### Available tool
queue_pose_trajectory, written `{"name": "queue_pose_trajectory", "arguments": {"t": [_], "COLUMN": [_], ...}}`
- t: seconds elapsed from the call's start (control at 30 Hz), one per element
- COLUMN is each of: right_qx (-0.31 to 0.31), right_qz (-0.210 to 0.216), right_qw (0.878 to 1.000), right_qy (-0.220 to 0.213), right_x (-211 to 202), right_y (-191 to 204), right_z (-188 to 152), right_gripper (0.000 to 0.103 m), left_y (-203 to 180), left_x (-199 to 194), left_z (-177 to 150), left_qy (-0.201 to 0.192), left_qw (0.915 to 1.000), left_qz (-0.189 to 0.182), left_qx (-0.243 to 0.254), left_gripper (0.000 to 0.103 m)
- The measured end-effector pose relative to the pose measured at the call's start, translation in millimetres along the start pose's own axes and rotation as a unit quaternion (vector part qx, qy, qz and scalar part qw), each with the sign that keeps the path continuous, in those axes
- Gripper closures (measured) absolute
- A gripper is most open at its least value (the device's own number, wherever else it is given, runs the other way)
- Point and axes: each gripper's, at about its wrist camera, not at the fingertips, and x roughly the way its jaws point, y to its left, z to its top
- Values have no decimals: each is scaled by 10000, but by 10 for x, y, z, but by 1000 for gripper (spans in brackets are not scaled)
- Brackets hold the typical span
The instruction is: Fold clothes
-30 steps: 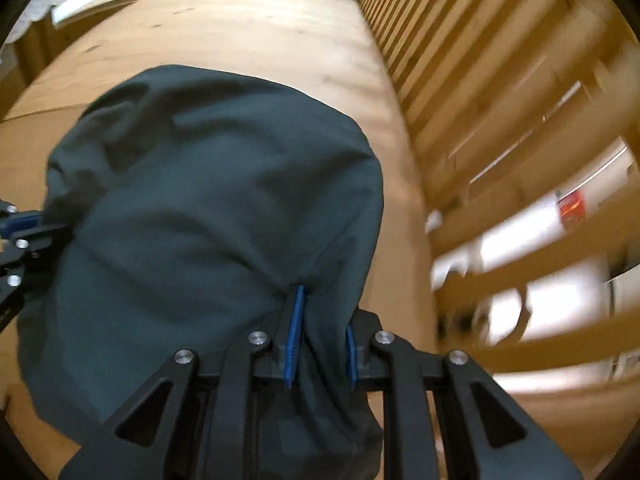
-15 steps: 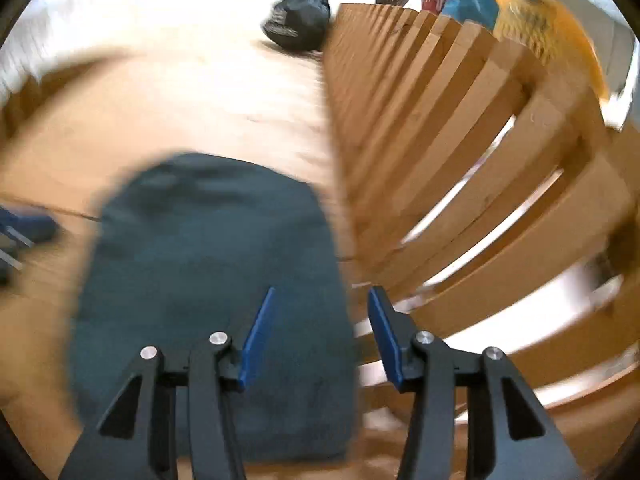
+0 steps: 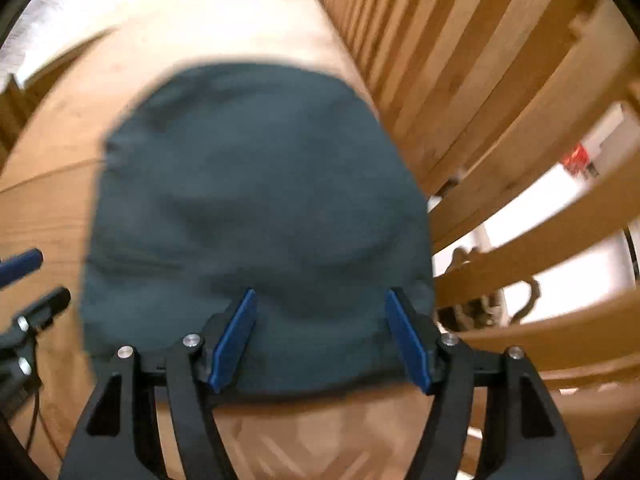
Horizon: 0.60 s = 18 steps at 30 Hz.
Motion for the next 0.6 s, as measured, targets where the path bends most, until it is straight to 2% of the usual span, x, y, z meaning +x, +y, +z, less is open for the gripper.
{"name": "queue_pose_trajectory", "arguments": {"t": [0.07, 0.1, 0.13, 0.23, 0.33, 0.43, 0.47, 0.6], "right_qx": [70, 107, 159, 290, 286, 453, 541, 826], "right_qz": [68, 115, 245, 583, 713, 811, 858, 952], "right_qw": [9993, 9985, 9978, 9948, 9947, 9934, 9928, 9894], "right_qy": [-362, -527, -603, -785, -678, -667, -640, -721], "right_x": [-427, -639, -842, -1494, -2132, -2513, -2647, -3303], "right_y": [76, 119, 194, 340, 545, 629, 591, 482], "right_z": [-169, -259, -378, -877, -1277, -1747, -1863, -2342], "right_gripper": [36, 36, 36, 36, 36, 36, 36, 36], "left_y": [106, 168, 231, 334, 299, 173, 136, -67], "left_x": [-454, -710, -967, -1544, -2023, -2475, -2689, -3065], "left_z": [-129, -214, -300, -485, -691, -948, -1086, -1475], "left_qy": [-223, -304, -385, -606, -806, -882, -925, -1100], "left_qw": [9996, 9992, 9987, 9964, 9937, 9926, 9923, 9907], "left_qz": [99, 151, 203, 396, 537, 538, 543, 539], "left_qx": [-130, -204, -279, -450, -571, -639, -618, -586], "left_gripper": [49, 39, 34, 32, 28, 28, 28, 27]}}
